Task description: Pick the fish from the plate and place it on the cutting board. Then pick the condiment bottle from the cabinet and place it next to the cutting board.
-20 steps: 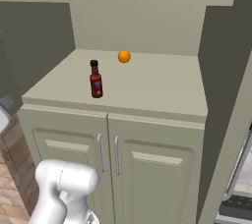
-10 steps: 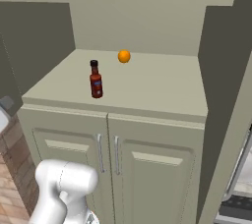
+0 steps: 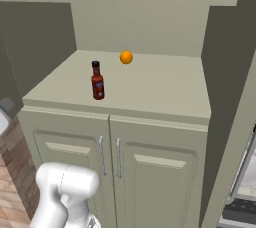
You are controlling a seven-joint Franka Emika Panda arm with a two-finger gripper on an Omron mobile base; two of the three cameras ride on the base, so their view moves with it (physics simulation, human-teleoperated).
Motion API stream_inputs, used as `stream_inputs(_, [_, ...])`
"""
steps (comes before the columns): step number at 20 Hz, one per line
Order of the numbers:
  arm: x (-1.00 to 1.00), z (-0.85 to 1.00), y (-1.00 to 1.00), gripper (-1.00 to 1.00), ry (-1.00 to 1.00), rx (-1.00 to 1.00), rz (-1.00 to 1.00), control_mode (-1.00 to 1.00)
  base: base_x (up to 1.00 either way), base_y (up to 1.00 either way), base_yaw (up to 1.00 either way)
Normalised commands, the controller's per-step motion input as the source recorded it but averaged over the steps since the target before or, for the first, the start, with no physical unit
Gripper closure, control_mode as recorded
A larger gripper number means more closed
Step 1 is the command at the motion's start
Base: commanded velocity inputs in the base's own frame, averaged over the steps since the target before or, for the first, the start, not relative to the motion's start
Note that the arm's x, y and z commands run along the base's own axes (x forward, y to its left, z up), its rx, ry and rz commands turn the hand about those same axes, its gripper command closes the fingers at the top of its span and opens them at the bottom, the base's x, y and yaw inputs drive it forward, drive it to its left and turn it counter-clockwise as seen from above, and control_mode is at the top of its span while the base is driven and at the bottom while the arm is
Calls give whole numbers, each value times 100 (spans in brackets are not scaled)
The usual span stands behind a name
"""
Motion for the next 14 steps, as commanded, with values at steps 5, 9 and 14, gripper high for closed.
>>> stream_inputs(5, [0, 0, 0, -100, 0, 0, 0, -100, 0, 0, 0])
stream_inputs(9, [0, -2, 5, -100, 0, 0, 0, -100, 0, 0, 0])
stream_inputs(14, [-14, -4, 13, -100, 0, 0, 1, -100, 0, 0, 0])
